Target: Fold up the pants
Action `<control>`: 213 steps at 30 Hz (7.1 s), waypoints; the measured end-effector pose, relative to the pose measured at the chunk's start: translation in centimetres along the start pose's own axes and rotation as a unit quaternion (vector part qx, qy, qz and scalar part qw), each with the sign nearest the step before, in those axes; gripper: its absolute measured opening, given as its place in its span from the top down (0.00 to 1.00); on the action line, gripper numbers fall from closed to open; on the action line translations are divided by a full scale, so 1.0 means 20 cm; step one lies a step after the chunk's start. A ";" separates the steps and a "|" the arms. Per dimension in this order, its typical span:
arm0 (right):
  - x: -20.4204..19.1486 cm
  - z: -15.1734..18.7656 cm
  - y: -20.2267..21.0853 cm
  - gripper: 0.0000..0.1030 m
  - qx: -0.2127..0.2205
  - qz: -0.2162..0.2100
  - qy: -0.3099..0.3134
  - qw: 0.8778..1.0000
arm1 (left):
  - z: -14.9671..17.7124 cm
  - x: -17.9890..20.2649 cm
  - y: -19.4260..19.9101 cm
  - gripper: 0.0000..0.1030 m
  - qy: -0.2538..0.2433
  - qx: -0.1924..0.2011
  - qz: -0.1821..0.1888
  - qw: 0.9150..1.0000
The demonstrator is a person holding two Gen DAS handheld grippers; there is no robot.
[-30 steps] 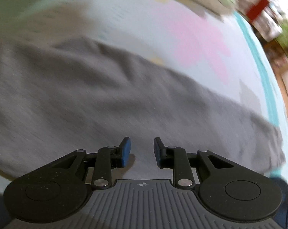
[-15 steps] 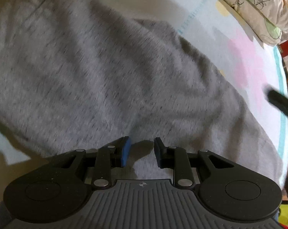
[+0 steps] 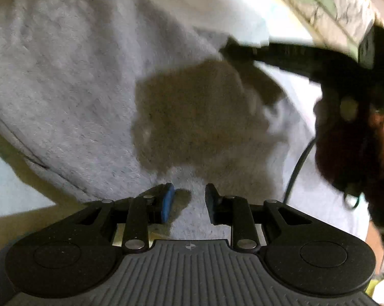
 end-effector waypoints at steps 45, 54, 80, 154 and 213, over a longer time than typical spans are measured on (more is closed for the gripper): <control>-0.10 -0.06 -0.06 0.98 0.059 0.043 -0.064 0.995 | -0.34 -0.38 0.21 0.97 0.077 0.129 -0.015 0.989; -0.12 -0.07 -0.16 0.99 0.065 0.067 -0.061 0.994 | -0.17 -0.42 0.24 0.97 0.043 0.101 -0.056 0.992; -0.38 0.81 0.18 0.83 0.035 0.130 -0.013 0.991 | -0.05 -0.34 0.31 0.92 -0.027 0.058 -0.159 0.985; 0.07 0.72 0.39 0.94 0.042 0.191 0.071 0.978 | -0.35 0.58 -0.12 0.70 -0.082 0.056 -0.059 0.993; 0.67 2.42 1.38 0.59 0.187 0.181 -0.544 0.798 | 0.52 0.94 -0.48 0.64 -0.229 -0.053 -0.039 0.971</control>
Point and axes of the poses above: each gripper's, at about its wrist camera, not at the fingertips, and y roughly against the way its jaws point, x to its right, z to its underside, the point moved 2 cm from there along -y, roughly the way its jaws point, and after that the axes turned 14 degrees about -x, right-handed, at the moved point
